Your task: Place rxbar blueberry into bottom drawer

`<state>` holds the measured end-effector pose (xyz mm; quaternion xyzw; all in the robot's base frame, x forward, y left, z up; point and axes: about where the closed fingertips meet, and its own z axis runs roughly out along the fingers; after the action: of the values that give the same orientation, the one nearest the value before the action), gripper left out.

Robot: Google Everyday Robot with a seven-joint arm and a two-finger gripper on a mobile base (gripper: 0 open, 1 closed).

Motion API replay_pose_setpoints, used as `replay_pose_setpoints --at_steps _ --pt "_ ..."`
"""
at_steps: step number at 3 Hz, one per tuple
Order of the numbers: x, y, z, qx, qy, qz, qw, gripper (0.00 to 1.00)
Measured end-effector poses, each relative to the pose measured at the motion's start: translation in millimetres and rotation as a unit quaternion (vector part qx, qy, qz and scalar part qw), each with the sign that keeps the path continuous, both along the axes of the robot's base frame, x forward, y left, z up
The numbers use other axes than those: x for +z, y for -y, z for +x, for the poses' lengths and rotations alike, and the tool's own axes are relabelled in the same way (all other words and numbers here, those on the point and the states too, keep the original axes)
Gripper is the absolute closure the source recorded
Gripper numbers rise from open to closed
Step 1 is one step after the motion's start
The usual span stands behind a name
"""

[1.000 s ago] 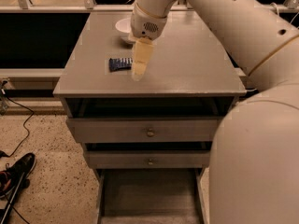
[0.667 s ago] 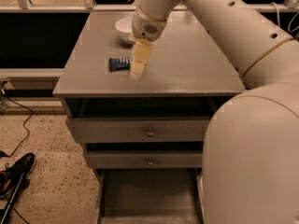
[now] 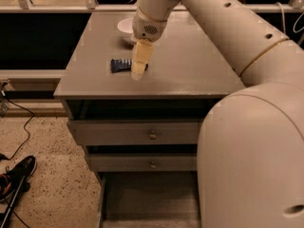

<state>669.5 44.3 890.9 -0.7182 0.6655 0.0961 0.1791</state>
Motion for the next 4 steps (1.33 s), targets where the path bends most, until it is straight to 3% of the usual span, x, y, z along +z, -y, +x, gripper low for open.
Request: replay_pose_setpoints --at_steps 2,4 --pt "-4 5 29 -0.010 0.032 0.007 0.9994 0.00" --pt "-25 11 49 -0.024 -0.001 0.027 0.9993 0.00"
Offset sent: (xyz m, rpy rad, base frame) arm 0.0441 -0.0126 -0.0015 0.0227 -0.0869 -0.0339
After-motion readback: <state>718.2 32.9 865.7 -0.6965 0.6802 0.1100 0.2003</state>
